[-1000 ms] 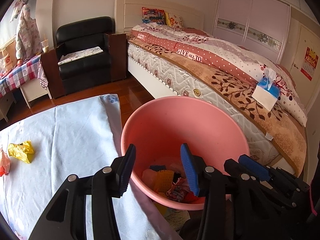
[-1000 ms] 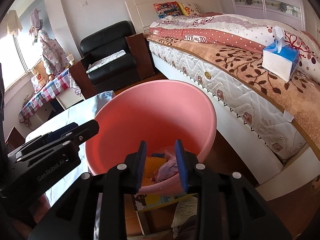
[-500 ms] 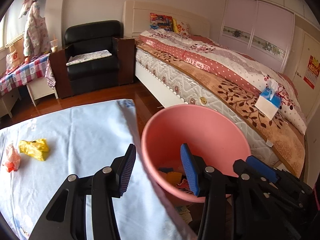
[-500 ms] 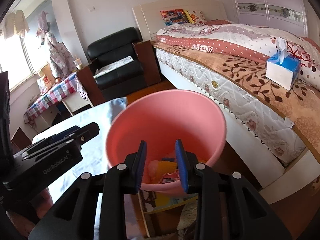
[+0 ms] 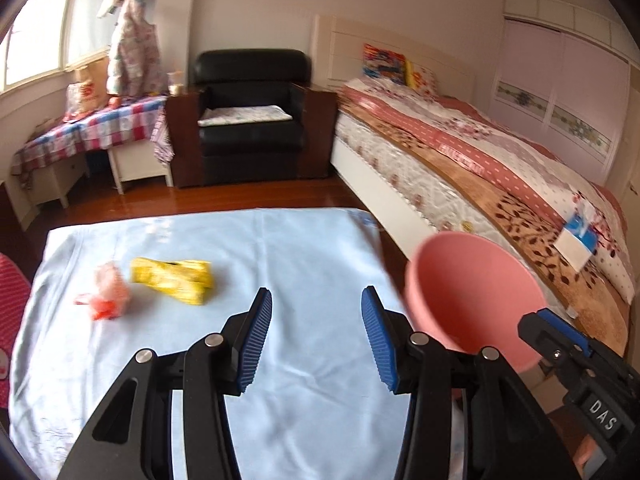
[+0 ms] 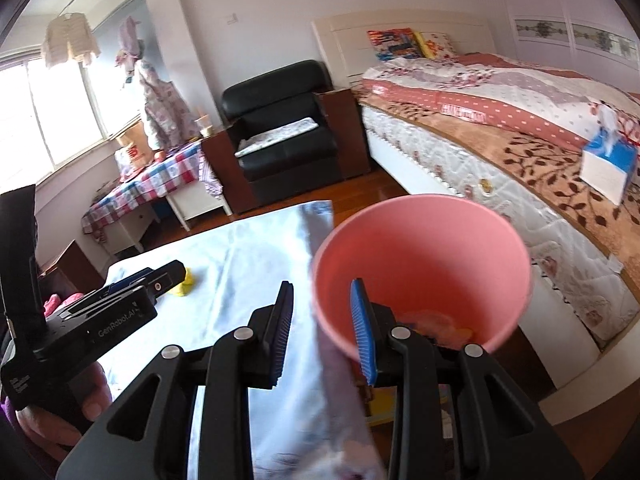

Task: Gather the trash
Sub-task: 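Move both open grippers back from the bucket to the table, then close the left gripper on the orange-white plastic bag while the right gripper reaches the yellow bag, then lift the orange-white bag with the left gripper while the right gripper grasps the yellow bag, then carry the orange-white bag and yellow bag over the pink bucket with both grippers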

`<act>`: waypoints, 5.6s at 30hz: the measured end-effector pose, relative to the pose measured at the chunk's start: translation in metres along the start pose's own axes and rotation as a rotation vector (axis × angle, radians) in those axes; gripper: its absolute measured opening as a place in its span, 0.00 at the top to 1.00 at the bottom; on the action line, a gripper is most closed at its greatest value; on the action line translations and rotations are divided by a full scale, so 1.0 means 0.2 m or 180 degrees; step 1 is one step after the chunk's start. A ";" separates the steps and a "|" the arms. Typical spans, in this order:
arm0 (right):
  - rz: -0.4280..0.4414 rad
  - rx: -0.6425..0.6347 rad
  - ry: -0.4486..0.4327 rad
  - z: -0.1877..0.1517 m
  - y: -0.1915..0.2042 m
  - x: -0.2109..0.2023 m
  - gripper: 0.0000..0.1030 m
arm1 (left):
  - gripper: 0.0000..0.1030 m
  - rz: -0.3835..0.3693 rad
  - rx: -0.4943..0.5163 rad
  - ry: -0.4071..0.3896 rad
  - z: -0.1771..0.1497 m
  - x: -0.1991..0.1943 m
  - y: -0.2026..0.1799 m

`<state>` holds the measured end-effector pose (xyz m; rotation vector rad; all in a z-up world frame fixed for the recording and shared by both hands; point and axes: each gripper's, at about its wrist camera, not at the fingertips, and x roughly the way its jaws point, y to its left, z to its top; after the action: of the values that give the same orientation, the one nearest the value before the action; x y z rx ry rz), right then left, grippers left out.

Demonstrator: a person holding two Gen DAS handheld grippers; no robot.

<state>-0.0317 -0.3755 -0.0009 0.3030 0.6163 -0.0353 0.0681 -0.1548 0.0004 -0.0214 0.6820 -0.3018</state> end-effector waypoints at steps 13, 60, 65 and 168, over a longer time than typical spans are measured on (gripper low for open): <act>0.0486 -0.0292 0.0217 0.01 0.41 0.13 0.71 | 0.51 0.0473 -0.0442 -0.0094 -0.03 -0.18 0.59; 0.1379 -0.0687 0.1097 0.06 0.94 1.22 0.40 | 0.84 0.0454 -0.1414 0.0268 -0.12 0.26 1.23; 0.1465 -0.0848 0.1215 0.03 1.00 1.29 0.39 | 0.84 0.0423 -0.1452 0.0261 -0.13 0.26 1.24; -0.0514 0.0191 -0.0045 0.01 -0.33 -0.04 0.86 | 0.83 -0.0271 0.0450 0.0057 0.02 0.15 -0.63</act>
<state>-0.0445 -0.4399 -0.0128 0.3104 0.6252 -0.2111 0.0602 -0.2834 0.0000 0.0874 0.6772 -0.4321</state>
